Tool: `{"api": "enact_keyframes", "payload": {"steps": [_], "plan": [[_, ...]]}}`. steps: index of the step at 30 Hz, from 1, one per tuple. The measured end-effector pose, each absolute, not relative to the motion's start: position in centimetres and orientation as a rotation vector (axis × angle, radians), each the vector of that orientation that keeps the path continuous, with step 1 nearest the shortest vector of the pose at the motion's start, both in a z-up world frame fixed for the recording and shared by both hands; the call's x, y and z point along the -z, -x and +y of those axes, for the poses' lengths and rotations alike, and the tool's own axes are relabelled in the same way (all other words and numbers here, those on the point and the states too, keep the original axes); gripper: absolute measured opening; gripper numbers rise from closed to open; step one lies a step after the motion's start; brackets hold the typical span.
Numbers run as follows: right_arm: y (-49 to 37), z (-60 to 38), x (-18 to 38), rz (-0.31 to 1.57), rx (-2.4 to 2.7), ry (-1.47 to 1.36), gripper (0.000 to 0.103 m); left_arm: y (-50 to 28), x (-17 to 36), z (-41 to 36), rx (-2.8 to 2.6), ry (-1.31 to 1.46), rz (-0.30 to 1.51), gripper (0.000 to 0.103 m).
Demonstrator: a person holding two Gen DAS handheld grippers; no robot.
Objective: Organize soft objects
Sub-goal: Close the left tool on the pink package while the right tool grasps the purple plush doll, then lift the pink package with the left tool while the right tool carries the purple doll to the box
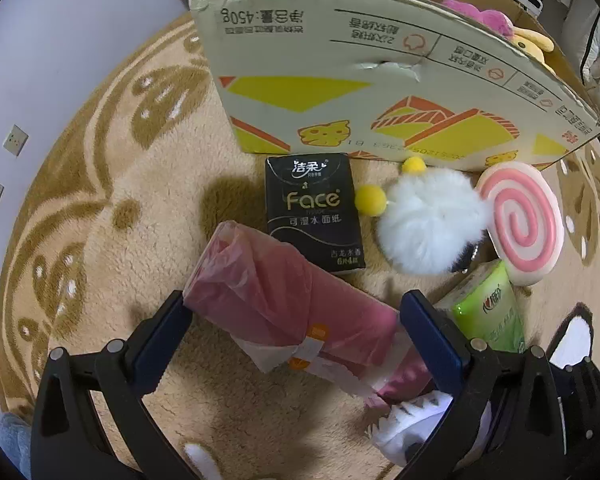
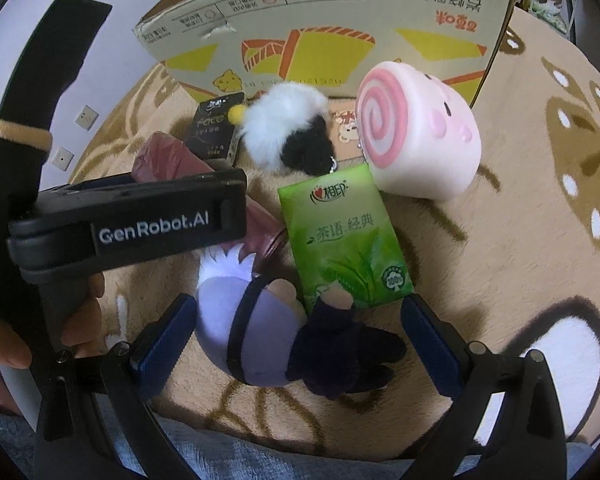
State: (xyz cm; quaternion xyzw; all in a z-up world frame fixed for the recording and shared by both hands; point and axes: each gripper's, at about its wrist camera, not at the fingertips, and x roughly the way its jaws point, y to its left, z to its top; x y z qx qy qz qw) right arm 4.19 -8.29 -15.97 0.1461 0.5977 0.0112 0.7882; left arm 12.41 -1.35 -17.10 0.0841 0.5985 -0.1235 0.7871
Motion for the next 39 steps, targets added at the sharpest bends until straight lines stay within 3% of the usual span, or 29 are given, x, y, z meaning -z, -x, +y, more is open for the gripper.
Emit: {"api": "enact_keyframes", "payload": {"steps": [16,21,31,33,39], "plan": [[-4.9,-8.0,17.6,1.37,-0.064,-0.391,0.103,-12.6,19.5,-2.1,0.19,-0.273,1.354,0.101],[-4.8,-7.4,17.4,1.376,-0.079,-0.375,0.103,-12.0,19.2,-1.9,0.205,-0.256,1.377,0.073],[-4.4,-7.4,17.3,1.38,-0.102,-0.423,0.101,-11.0,17.4,-0.7,0.235,-0.299,1.345,0.043],[-4.2,-7.8,17.1,1.373,-0.099,-0.427,0.099,-11.0,17.1,-0.3,0.233,-0.291,1.343,0.032],[-2.9,-8.8,16.1,1.358,-0.098,-0.413,0.096,-10.6,15.7,1.1,0.203,-0.249,1.336,0.029]]}}
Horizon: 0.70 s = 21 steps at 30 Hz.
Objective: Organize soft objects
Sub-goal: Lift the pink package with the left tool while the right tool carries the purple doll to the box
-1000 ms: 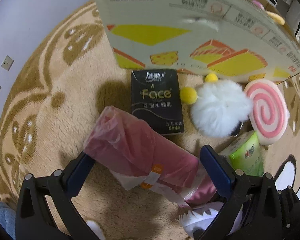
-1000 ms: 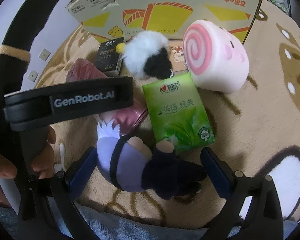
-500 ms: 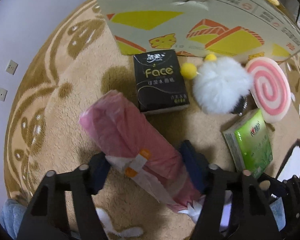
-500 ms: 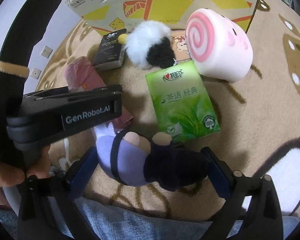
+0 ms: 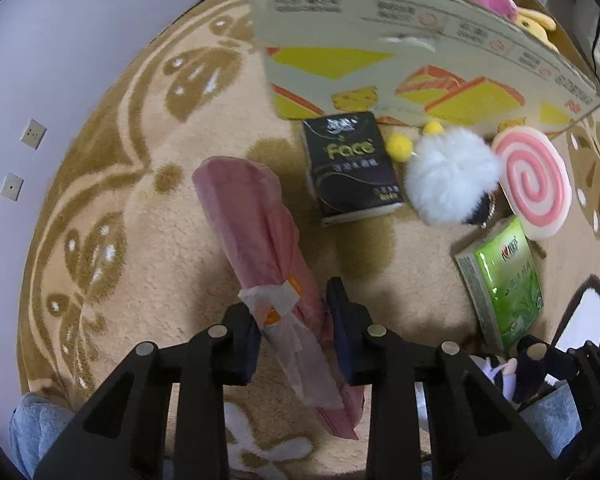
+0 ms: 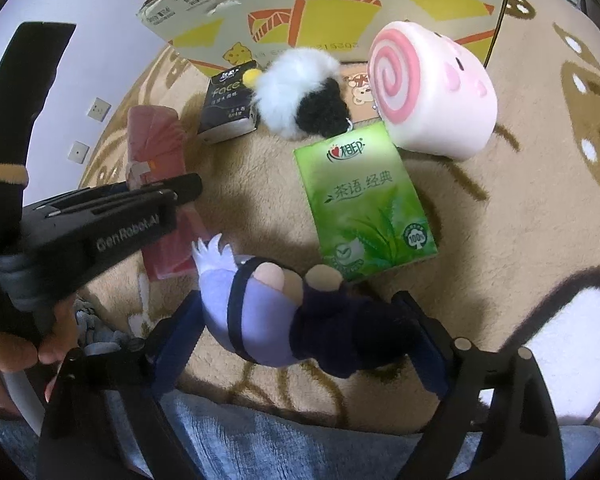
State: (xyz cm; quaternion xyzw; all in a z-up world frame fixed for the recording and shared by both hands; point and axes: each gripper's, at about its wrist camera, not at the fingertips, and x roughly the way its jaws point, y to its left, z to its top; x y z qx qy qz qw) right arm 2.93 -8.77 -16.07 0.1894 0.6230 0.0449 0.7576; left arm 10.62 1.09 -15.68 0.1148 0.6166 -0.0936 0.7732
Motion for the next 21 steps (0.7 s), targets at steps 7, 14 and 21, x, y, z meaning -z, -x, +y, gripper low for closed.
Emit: {"api": "enact_keyframes", "payload": {"steps": [7,14,21], "plan": [[-1.9,-10.9,14.2,1.283,-0.088,-0.495,0.096,-10.7,14.6,1.9,0.183,-0.221,1.317,0.019],[-2.1,-13.8,12.2,1.196,-0.07,-0.568,0.096,-10.0,14.3,0.5,0.186,-0.239,1.289,0.015],[-2.2,-15.1,10.3,1.106,-0.059,-0.561,0.096,-9.5,11.8,0.4,0.192,-0.23,1.208,0.015]]}}
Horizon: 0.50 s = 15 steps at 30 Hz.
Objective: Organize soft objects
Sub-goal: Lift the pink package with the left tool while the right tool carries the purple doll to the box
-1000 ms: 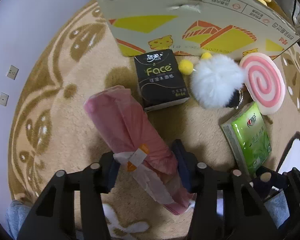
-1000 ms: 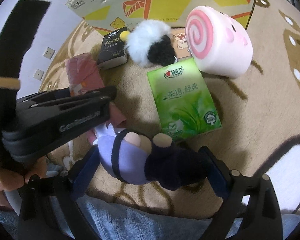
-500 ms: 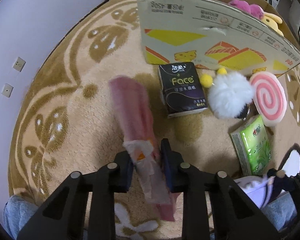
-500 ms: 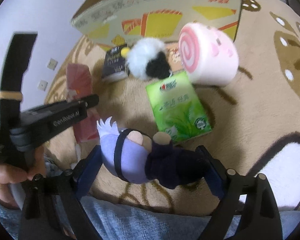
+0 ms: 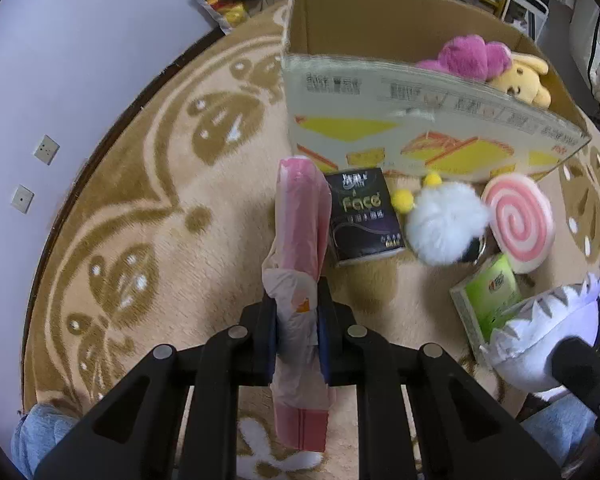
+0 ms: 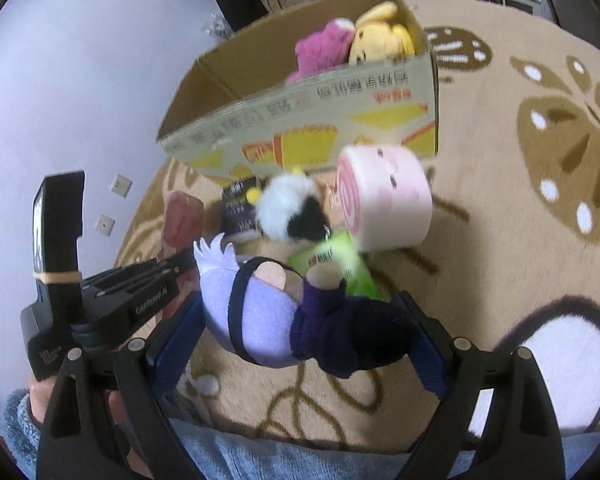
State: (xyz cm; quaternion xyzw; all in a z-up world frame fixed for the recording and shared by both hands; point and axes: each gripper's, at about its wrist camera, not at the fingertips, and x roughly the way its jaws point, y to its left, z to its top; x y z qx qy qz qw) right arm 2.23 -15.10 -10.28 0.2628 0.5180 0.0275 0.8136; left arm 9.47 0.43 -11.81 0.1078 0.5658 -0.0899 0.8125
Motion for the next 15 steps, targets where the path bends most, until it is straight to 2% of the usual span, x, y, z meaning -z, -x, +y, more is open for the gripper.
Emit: {"api": "enact_keyframes", "payload": {"steps": [15], "plan": [[-2.2,-16.3,5.8,0.936,-0.07,-0.57,0.096,-10.0,5.3,1.1,0.091,-0.251,1.003,0.015]]}}
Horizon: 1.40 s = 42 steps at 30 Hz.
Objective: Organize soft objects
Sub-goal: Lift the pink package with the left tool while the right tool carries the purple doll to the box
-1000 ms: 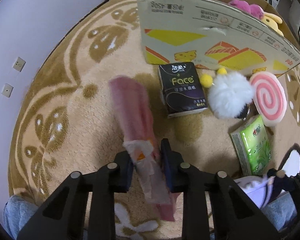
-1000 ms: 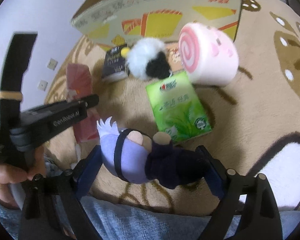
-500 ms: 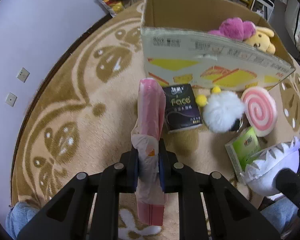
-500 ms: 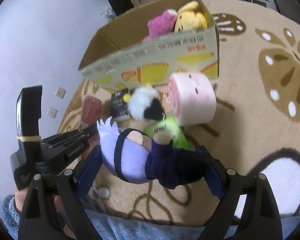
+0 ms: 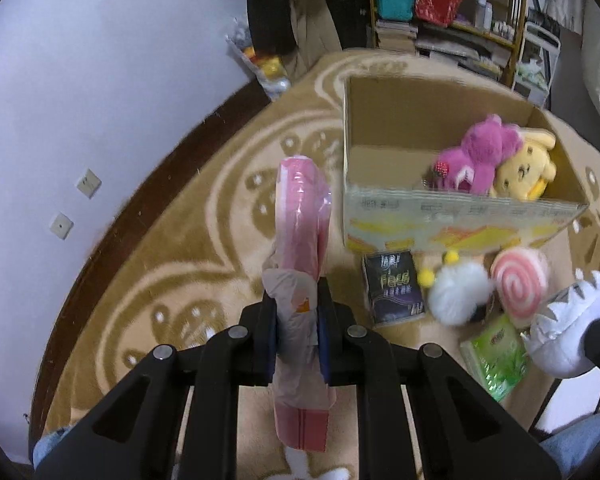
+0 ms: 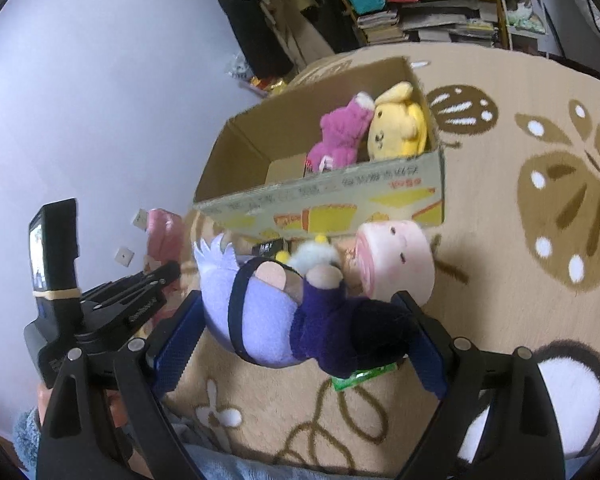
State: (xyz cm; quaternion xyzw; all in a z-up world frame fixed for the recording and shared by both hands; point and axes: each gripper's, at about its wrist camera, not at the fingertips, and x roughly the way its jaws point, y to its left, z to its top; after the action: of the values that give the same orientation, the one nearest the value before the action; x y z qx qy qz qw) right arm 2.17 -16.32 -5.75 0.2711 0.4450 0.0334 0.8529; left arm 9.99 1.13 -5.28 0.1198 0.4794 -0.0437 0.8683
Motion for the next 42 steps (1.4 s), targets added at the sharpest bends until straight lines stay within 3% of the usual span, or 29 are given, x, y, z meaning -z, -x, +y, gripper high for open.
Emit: {"api": "enact_keyframes", "payload": {"steps": [20,42], "plan": [[-5.0,-19.8,2.0,0.691,-0.055,-0.606,0.096,-12.0,-3.1,-0.5,0.147,-0.229,0.676,0.015],[-10.0,-22.7,2.4,0.58,-0.003,-0.578,0.096,-16.2,-1.3,-6.9,0.279,-0.331,0.584,0.015]]}}
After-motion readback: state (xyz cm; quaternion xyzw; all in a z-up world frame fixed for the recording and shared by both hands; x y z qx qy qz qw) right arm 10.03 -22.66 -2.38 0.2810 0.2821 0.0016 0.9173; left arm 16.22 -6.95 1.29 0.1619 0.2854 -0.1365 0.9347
